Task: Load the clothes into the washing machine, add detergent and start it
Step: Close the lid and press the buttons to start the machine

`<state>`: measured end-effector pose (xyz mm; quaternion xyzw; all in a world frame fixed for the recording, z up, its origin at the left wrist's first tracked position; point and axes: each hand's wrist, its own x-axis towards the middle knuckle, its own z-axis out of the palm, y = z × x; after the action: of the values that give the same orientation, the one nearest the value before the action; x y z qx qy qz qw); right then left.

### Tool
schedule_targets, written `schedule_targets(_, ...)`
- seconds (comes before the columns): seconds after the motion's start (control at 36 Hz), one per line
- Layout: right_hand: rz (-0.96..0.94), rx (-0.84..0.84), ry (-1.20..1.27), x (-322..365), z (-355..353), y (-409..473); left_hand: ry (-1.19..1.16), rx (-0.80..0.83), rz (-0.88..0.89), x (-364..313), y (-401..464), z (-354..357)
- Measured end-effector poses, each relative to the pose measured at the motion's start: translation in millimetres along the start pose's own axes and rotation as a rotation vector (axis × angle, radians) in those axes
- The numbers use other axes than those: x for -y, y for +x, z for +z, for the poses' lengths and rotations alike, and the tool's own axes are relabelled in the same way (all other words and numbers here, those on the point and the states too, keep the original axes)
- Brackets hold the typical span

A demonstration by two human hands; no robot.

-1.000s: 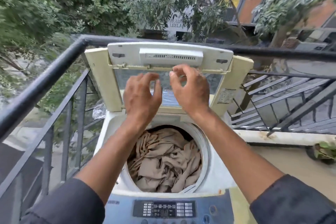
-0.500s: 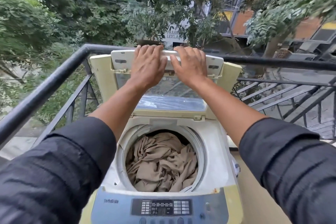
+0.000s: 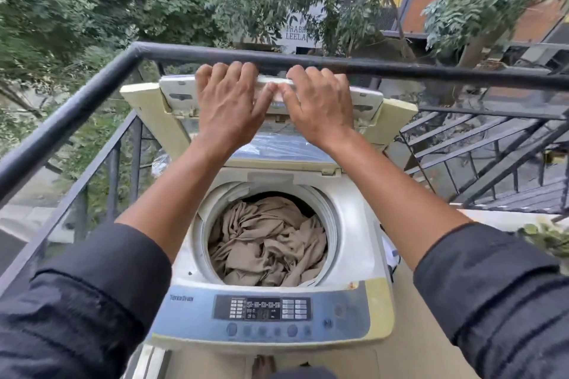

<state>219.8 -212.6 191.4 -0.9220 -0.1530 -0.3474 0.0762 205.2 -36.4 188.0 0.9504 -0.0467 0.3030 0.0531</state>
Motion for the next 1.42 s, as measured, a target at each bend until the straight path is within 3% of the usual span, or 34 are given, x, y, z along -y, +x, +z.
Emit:
schedule_targets(0.14, -0.074, -0.025, 0.017, 5, -16, -30, -0.078, -0.007, 0.001, 1, -37, -12)
schedule_targets(0.42, -0.156, 0.165, 0.13, 23, -44, -137, -0.168, 0.042, 0.049, -4, -162, -36)
schedule_targets(0.69, -0.067, 0.505, 0.247, 44, -42, -230, -0.198, 0.353, -0.035, -8, -267, -22)
schedule_targets(1.03, 0.043, 0.809, 0.28, 50, -20, -280, -0.21, 0.539, -0.146, -10, -309, 13)
schedule_targets(1.19, 0.156, 0.823, 0.306, 55, -4, -294, -0.264, 0.566, -0.104, -2, -322, 24)
schedule_targets(1.42, 0.38, 0.768, 0.385, 60, 12, -308, -0.361, 0.474, -0.004, 15, -333, 38)
